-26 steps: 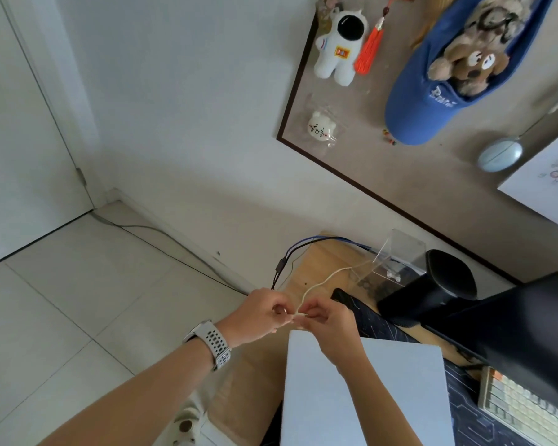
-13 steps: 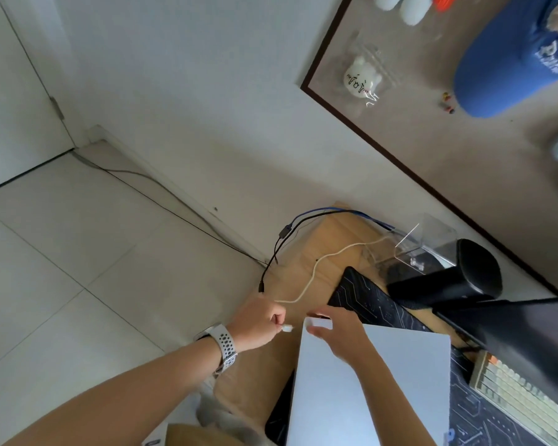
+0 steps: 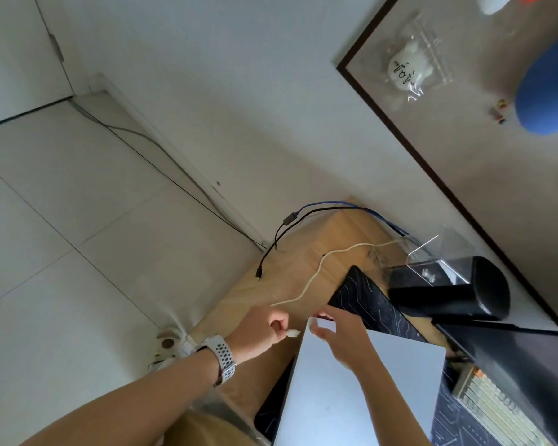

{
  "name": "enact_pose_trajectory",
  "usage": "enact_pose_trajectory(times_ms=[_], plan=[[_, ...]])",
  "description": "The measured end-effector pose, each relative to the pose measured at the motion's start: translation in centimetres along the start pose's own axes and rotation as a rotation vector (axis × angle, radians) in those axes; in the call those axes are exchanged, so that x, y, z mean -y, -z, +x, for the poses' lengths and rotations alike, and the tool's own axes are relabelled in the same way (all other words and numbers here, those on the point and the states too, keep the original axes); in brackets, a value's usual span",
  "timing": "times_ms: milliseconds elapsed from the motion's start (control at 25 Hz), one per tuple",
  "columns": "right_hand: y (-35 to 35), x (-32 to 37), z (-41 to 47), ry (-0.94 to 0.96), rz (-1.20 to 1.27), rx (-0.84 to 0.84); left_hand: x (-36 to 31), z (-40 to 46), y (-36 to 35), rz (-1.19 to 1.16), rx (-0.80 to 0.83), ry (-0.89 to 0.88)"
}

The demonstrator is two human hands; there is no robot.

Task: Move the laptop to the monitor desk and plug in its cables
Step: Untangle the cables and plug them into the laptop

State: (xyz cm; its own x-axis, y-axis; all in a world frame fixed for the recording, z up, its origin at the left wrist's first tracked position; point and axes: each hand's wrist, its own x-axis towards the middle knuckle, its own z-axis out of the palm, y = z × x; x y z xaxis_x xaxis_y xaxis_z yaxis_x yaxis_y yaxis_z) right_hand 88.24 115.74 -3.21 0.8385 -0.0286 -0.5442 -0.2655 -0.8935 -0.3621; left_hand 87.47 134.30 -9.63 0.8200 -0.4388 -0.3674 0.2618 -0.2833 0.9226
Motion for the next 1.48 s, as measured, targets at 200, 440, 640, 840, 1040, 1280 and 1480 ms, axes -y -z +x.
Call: enact_pose_trajectory(times_ms=[200, 440, 640, 840, 1040, 1280, 1480], plan=[[0.1, 0.2, -0.2, -0.012, 0.012, 0.002, -0.6, 0.2, 0.3, 0.010, 0.039, -0.011], [0.0, 0.5, -0.2, -0.027, 0.041, -0.015, -2.1, 1.1, 0.6, 0.144, 0.075, -0.056], [0.0, 0.8, -0.6, 0.012, 0.106, -0.029, -2.1, 1.3, 0.2, 0.183, 0.068, -0.047], [-0.2, 1.0, -0.8, 0.025, 0.148, -0.025, -2.2, 1.3, -0.1, 0.184, 0.051, -0.043], [-0.3, 0.9, -1.1, 0.051, 0.096, -0.030, -2.3, 1.4, 0.7, 0.207, 0.141, -0.048], [-0.7, 1.0, -1.1, 0.094, -0.018, -0.029, -1.9, 1.9, 1.2, 0.196, 0.200, -0.052], [-0.5, 1.4, -1.3, 0.085, 0.010, -0.050, -2.0, 2.9, 2.8, 0.147, 0.315, -0.001]])
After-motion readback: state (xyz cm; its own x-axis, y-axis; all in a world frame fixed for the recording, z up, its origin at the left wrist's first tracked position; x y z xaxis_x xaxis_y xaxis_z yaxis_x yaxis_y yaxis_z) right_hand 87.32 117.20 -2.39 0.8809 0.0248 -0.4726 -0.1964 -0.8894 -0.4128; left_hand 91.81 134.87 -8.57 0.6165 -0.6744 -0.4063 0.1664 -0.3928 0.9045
